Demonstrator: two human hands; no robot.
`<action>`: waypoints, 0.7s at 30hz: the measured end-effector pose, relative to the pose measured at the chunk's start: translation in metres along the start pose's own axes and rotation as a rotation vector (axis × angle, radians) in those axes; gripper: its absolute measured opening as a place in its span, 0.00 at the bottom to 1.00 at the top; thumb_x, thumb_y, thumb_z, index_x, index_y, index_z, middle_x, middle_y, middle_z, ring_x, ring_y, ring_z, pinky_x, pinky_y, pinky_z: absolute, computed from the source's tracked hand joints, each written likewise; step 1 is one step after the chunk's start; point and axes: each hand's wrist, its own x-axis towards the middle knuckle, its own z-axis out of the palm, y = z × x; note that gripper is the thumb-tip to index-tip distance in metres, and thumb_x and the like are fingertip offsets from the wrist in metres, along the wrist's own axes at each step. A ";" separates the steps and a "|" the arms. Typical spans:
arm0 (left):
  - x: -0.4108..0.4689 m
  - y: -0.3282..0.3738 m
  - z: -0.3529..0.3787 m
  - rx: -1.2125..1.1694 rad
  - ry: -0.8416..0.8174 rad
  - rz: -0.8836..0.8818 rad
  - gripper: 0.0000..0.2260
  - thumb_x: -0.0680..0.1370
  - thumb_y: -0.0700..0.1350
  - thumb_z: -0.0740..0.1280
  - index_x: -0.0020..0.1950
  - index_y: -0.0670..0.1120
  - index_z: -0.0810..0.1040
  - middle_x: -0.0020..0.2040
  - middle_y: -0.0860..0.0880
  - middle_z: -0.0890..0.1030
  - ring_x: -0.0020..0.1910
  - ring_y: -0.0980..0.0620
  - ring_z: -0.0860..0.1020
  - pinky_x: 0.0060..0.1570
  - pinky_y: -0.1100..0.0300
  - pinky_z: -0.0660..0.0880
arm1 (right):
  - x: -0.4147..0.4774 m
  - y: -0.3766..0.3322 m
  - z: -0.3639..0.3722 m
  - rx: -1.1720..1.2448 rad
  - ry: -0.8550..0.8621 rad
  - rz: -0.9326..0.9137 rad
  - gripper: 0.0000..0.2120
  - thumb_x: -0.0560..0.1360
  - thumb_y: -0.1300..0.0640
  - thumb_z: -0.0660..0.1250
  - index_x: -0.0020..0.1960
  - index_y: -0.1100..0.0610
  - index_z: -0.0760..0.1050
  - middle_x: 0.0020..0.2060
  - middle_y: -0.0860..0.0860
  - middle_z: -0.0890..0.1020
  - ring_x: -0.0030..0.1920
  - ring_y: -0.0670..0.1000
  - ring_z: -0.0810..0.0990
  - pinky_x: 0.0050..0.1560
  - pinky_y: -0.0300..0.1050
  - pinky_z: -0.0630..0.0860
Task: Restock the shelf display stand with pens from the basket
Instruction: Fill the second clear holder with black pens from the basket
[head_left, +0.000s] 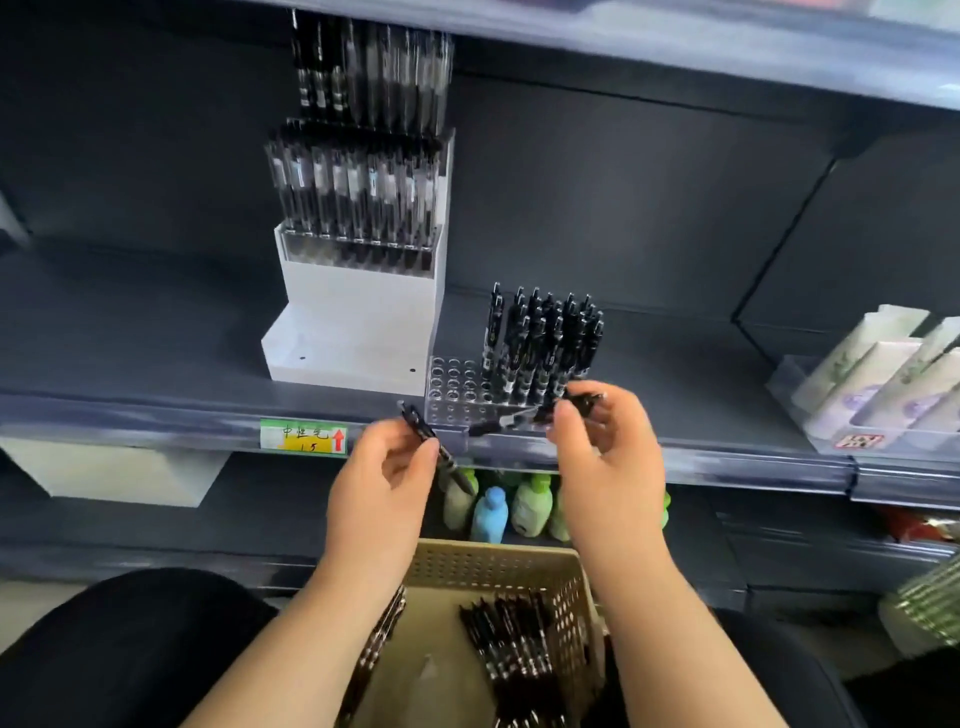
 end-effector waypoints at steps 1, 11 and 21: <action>0.009 0.008 -0.001 0.017 -0.019 0.028 0.07 0.77 0.46 0.66 0.53 0.53 0.74 0.46 0.61 0.78 0.45 0.69 0.76 0.39 0.79 0.69 | 0.011 -0.009 -0.003 -0.002 0.011 -0.028 0.06 0.76 0.56 0.65 0.48 0.44 0.73 0.37 0.42 0.77 0.36 0.40 0.75 0.38 0.30 0.71; 0.097 0.055 0.007 0.115 -0.110 0.230 0.07 0.75 0.46 0.68 0.53 0.52 0.77 0.45 0.59 0.81 0.44 0.66 0.78 0.44 0.77 0.72 | 0.102 -0.043 0.022 -0.306 -0.118 -0.302 0.02 0.74 0.52 0.66 0.46 0.46 0.74 0.34 0.38 0.78 0.39 0.38 0.76 0.39 0.27 0.71; 0.119 0.038 0.007 -0.026 -0.053 0.197 0.07 0.73 0.50 0.69 0.50 0.58 0.80 0.46 0.58 0.83 0.48 0.56 0.82 0.55 0.52 0.76 | 0.130 -0.006 0.044 -0.583 -0.143 -0.482 0.08 0.74 0.50 0.67 0.52 0.50 0.77 0.34 0.38 0.72 0.48 0.54 0.76 0.53 0.56 0.73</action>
